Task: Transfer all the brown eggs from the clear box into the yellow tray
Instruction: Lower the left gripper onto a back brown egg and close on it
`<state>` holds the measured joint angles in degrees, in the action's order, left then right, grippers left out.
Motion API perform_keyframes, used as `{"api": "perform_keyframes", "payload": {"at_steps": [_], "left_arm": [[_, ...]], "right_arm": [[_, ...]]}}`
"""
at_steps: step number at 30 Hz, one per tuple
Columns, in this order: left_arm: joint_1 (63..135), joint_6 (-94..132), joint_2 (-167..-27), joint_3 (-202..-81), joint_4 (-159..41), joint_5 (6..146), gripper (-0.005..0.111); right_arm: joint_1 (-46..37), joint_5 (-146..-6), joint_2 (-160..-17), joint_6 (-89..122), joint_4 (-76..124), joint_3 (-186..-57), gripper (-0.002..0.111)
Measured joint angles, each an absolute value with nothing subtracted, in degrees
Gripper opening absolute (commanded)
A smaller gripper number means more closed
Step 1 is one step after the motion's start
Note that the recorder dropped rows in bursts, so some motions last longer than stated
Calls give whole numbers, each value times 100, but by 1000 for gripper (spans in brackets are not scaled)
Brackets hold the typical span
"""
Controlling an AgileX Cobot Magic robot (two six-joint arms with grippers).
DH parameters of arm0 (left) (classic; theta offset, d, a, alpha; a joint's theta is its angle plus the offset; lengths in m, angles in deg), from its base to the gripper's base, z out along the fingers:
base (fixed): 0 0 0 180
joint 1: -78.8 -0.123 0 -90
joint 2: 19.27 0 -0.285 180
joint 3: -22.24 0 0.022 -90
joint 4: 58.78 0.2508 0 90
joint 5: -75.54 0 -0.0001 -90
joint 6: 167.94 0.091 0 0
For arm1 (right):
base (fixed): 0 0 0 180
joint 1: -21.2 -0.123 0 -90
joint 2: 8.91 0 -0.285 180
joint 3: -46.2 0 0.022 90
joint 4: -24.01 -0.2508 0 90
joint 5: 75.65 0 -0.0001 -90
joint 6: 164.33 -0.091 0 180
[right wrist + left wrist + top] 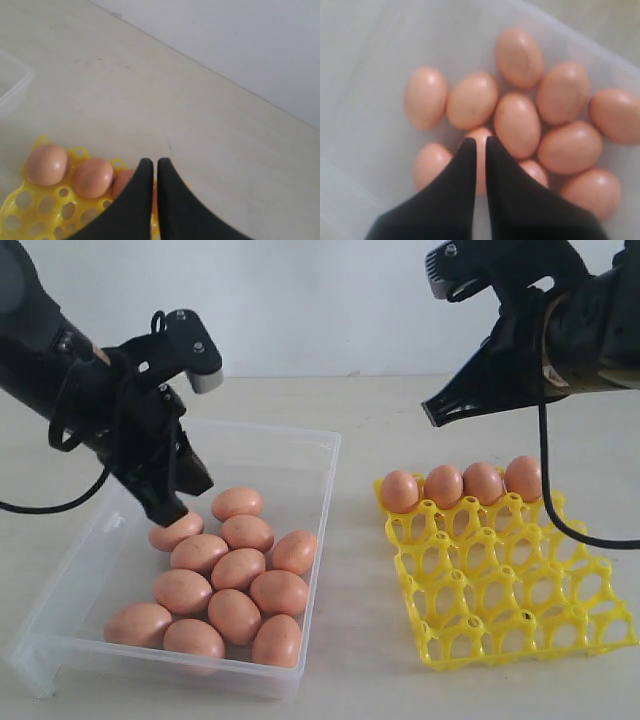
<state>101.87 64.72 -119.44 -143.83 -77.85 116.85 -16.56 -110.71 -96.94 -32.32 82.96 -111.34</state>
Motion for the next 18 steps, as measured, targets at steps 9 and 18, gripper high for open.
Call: {"api": "perform_keyframes", "payload": {"at_steps": [9,18], "left_arm": [[10187,6826,-12268,-14579,-8024,11383,15],[10187,6643,-12931,-14579,-8024,10557,57]], "right_arm": [[-1656,-11071,-9694,-2926,7992,-11134,0],[-1656,-11071,-9694,-2784,7813,-11134,0]]}}
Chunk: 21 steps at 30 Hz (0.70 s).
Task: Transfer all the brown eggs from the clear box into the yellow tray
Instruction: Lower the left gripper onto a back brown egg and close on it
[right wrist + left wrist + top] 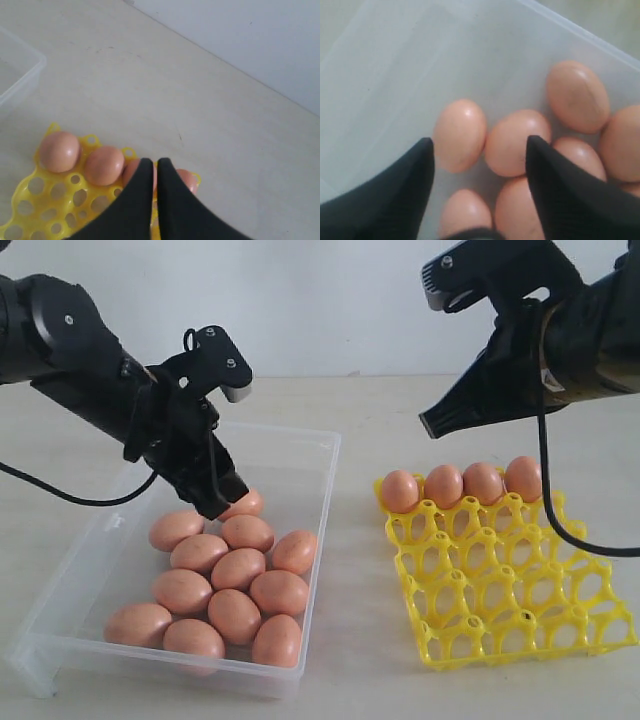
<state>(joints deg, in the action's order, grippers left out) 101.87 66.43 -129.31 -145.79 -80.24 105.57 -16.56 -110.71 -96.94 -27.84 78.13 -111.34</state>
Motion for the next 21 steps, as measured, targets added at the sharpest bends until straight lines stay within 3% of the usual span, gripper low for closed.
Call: {"api": "perform_keyframes", "payload": {"at_steps": [7,21], "left_arm": [[10187,6613,-13294,-14593,-8024,9784,57],[10187,6613,-14154,-15038,-7778,9787,57]], "right_arm": [[-1656,-11071,-9694,-2653,7689,-11134,0],[-1656,-11052,-9694,-2530,7557,-11134,0]]}}
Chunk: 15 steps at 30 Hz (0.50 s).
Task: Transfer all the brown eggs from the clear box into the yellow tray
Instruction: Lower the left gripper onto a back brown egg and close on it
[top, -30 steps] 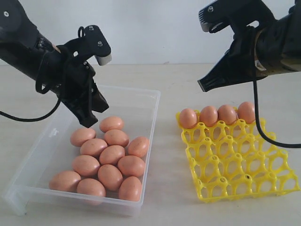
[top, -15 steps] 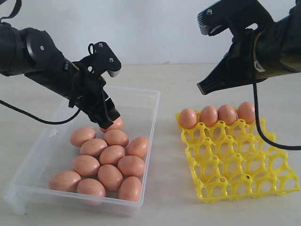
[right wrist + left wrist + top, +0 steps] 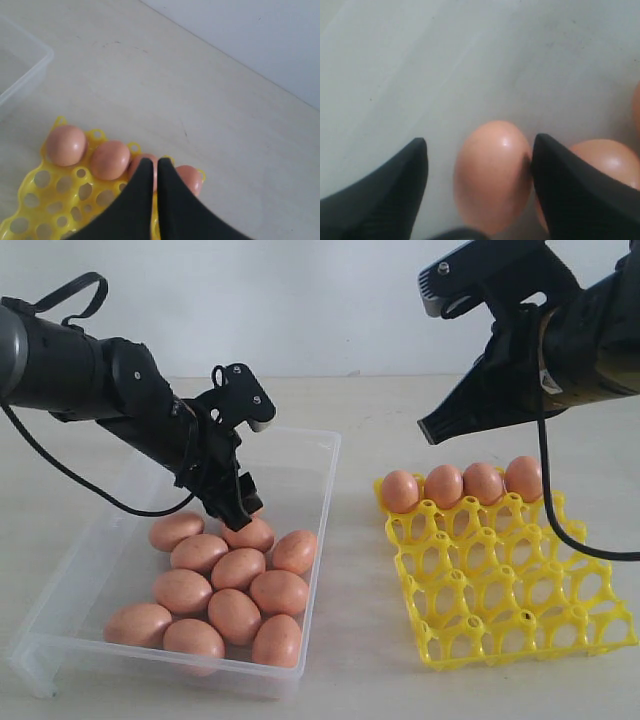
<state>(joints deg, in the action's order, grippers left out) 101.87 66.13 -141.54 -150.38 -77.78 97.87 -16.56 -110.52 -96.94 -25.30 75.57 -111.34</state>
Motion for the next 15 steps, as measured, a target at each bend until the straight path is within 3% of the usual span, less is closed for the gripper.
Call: {"api": "perform_keyframes", "payload": {"at_steps": [15], "left_arm": [[10187,6371,-14459,-15142,-7679,10014,57]], "right_arm": [[-1656,-10943,-9694,-2505,7488,-11134,0]]}}
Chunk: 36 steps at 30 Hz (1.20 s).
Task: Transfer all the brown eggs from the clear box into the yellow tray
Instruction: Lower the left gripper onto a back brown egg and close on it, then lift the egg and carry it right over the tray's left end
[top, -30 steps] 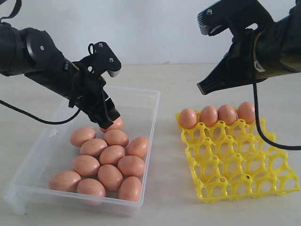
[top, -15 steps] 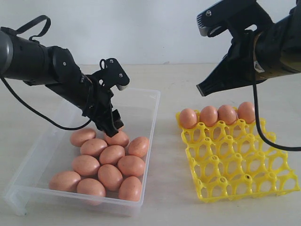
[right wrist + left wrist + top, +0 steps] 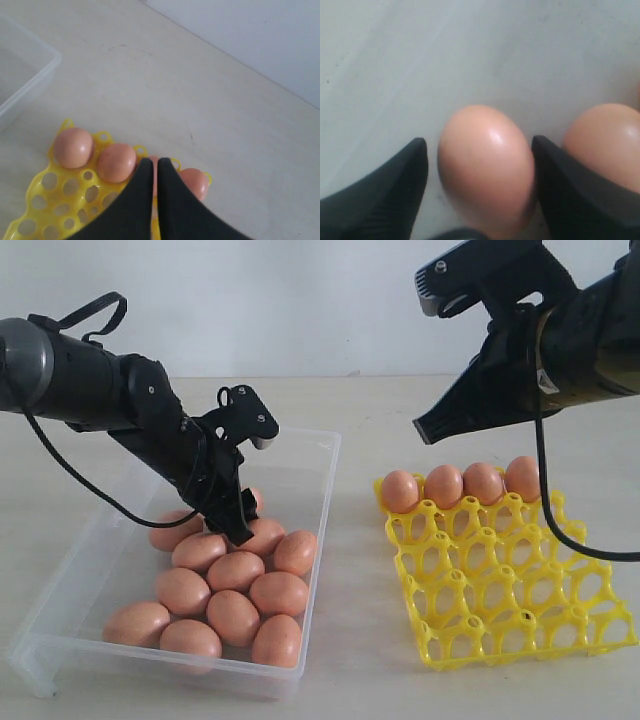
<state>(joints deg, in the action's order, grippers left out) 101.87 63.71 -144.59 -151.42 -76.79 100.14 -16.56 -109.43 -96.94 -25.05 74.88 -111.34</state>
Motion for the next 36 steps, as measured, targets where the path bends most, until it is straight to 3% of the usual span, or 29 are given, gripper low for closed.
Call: {"api": "perform_keyframes", "payload": {"at_steps": [15,17,19,20,21,36], "left_arm": [[10187,5656,-14459,-15142,-7843,9969,55],[10187,5132,-14459,-15142,-7851,9946,46],[10187,4701,-14459,-15142,-7851,9946,27],[10187,4555,-14459,-15142,-7851,9946,11],[10187,4378,-14459,-15142,-7851,9946,4],[10187,4041,-14173,-15148,-8274,9922,4]], "right_arm": [[-1656,-10999,-9694,-2418,7452,-11134,0],[-1656,-10963,-9694,-2418,7452,-11134,0],[-1656,-10864,-9694,-2418,7439,-11134,0],[-1656,-10802,-9694,-2418,7428,-11134,0],[-1656,-10755,-9694,-2418,7428,-11134,0],[-1656,-10682,-9694,-2415,7554,-11134,0]]}}
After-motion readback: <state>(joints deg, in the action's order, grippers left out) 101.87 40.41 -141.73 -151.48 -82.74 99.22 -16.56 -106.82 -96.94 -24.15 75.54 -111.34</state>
